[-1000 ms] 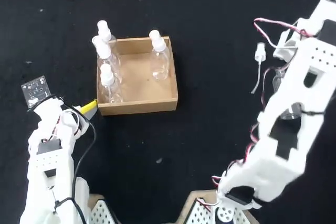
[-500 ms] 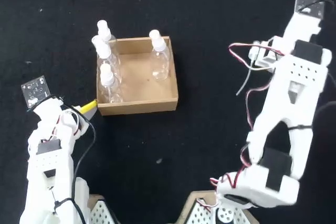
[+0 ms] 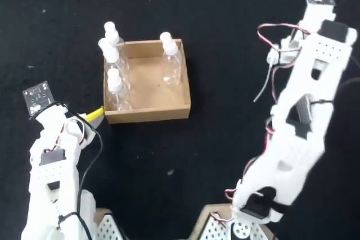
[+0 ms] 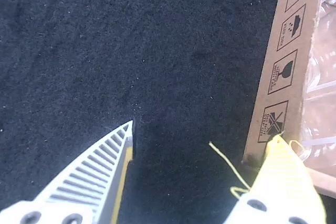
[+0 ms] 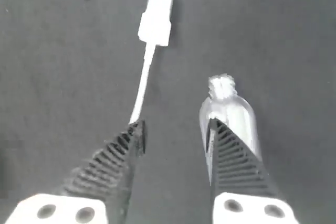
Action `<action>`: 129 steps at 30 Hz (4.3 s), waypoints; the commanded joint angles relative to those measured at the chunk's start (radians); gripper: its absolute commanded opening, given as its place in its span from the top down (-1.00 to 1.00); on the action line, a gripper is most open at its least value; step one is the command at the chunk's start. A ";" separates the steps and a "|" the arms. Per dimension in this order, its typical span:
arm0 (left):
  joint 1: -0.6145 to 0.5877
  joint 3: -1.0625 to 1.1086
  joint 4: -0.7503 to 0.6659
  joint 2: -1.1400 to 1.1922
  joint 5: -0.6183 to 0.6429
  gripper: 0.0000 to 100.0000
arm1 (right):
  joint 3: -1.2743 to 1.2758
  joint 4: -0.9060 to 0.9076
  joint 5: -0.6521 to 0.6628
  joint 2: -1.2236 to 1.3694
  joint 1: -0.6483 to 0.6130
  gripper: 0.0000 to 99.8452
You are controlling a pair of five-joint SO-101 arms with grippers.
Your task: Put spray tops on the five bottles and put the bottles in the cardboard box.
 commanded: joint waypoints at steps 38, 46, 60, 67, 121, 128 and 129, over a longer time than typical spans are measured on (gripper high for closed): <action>0.015 -0.010 -0.009 -0.025 -0.006 0.42 | -0.636 -0.292 -0.238 0.690 -0.087 0.58; 0.016 -0.010 -0.009 -0.025 -0.006 0.42 | -0.628 -0.275 -0.238 0.690 -0.089 0.69; 0.008 -0.012 -0.009 -0.025 -0.006 0.42 | -0.792 -0.015 -0.183 0.662 -0.109 0.98; 0.008 -0.013 -0.009 -0.025 -0.006 0.42 | -0.792 0.146 -0.176 0.621 -0.153 0.98; -0.248 -0.093 -0.009 -0.025 -0.002 0.42 | 1.316 -0.215 -0.077 -1.442 -0.982 0.98; -0.400 -0.124 -0.009 -0.025 -0.005 0.42 | 1.550 -0.483 -0.075 -1.451 -1.255 0.98; -0.437 -0.119 -0.008 -0.025 -0.005 0.42 | 1.584 -0.534 -0.075 -1.451 -1.274 0.98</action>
